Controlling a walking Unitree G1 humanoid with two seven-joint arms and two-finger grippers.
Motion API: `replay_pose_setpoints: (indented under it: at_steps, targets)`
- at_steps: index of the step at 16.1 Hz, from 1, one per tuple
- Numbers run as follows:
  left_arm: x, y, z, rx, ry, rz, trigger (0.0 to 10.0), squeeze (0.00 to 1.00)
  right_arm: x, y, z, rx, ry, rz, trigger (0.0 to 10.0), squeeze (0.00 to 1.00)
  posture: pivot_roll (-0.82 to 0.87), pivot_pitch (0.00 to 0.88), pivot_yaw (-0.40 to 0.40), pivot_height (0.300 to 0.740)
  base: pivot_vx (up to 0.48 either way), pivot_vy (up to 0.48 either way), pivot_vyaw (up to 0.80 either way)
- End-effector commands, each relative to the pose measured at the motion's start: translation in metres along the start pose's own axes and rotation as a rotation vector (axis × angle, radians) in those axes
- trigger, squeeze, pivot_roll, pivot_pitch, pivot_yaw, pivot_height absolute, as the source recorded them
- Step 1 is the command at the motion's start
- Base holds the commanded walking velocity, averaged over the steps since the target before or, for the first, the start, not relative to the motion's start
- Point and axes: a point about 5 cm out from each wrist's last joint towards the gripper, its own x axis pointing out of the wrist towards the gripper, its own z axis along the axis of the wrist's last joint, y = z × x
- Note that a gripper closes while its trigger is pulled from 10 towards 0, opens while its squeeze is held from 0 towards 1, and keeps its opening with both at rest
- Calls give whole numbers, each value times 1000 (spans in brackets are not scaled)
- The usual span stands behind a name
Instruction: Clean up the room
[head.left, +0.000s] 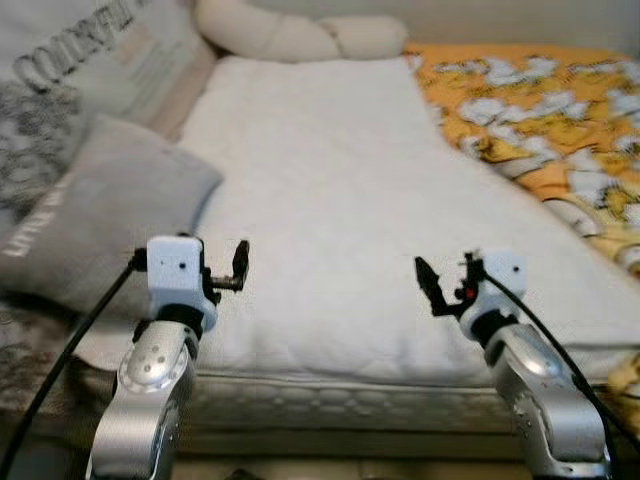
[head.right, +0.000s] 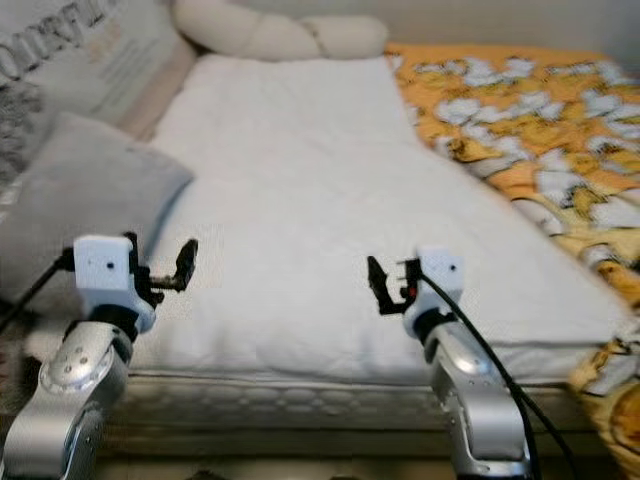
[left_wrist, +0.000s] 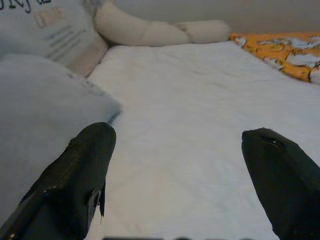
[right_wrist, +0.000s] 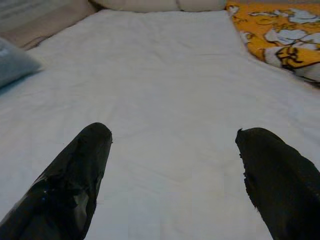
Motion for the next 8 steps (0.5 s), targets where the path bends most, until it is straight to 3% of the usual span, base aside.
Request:
replay_pose_setpoints:
  at_steps: [1, 7, 8]
  targets:
    - [0, 3, -5, 6, 26, 13, 10000, 1000, 2, 2, 2, -6, -7, 0, 10000, 0, -82, 39, 0, 740, 0, -480, 0]
    - [1, 3, -4, 11, 26, 8, 10000, 1000, 6, 1, 2, 3, -12, -7, 10000, 0, -74, 37, -1, 740, 0, -480, 0]
    - [1, 4, -4, 11, 26, 9, 10000, 1000, 7, 1, 3, 5, -12, -10, 10000, 0, -74, 37, -1, 740, 0, -480, 800]
